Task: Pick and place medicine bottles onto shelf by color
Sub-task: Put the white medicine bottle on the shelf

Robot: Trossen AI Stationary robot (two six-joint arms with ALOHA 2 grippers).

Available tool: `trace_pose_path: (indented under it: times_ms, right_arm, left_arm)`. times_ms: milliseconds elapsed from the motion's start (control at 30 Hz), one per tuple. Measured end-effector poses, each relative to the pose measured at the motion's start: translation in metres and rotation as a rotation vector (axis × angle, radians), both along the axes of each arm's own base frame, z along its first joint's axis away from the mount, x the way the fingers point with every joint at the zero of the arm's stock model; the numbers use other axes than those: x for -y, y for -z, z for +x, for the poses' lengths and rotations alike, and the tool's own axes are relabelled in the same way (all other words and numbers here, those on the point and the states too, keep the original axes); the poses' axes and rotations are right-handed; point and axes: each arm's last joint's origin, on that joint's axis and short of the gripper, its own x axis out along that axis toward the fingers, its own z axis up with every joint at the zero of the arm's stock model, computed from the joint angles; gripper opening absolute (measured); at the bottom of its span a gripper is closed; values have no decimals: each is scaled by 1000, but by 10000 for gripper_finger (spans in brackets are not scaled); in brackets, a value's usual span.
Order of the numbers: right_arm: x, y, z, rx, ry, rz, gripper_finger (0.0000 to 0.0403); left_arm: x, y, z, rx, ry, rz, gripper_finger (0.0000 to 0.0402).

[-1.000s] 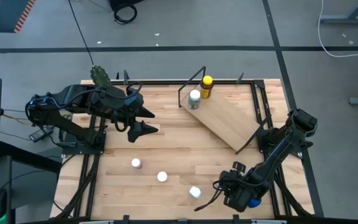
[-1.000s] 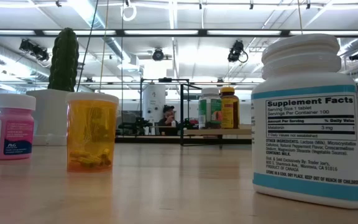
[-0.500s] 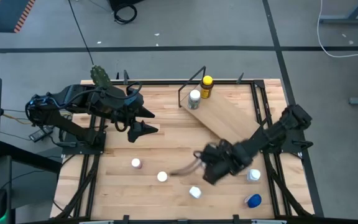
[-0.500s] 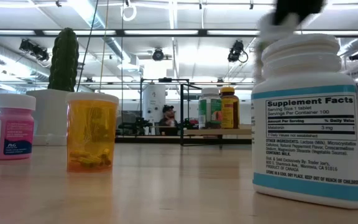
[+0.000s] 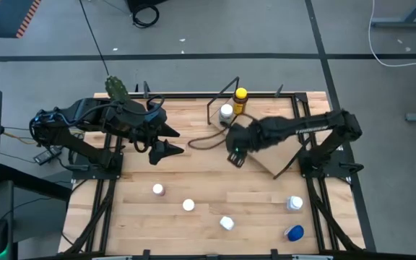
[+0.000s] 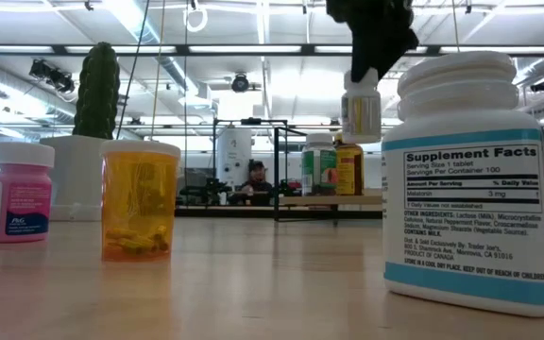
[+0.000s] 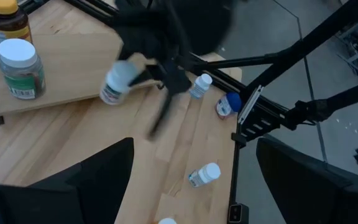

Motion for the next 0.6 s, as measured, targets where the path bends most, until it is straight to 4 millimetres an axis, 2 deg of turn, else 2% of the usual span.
trace_pose_path:
  times_ms: [167,367,600]
  right_arm:
    - [32,6,-22,-8,38,-12,214]
    - [72,24,-56,44,185,6,214]
    - [113,42,-75,88,369,-1,215]
  left_arm:
    - [0,0,0,0,0,0,346]
    - [0,0,0,1,-1,1,346]
    - [0,1,1,-1,-7,13,346]
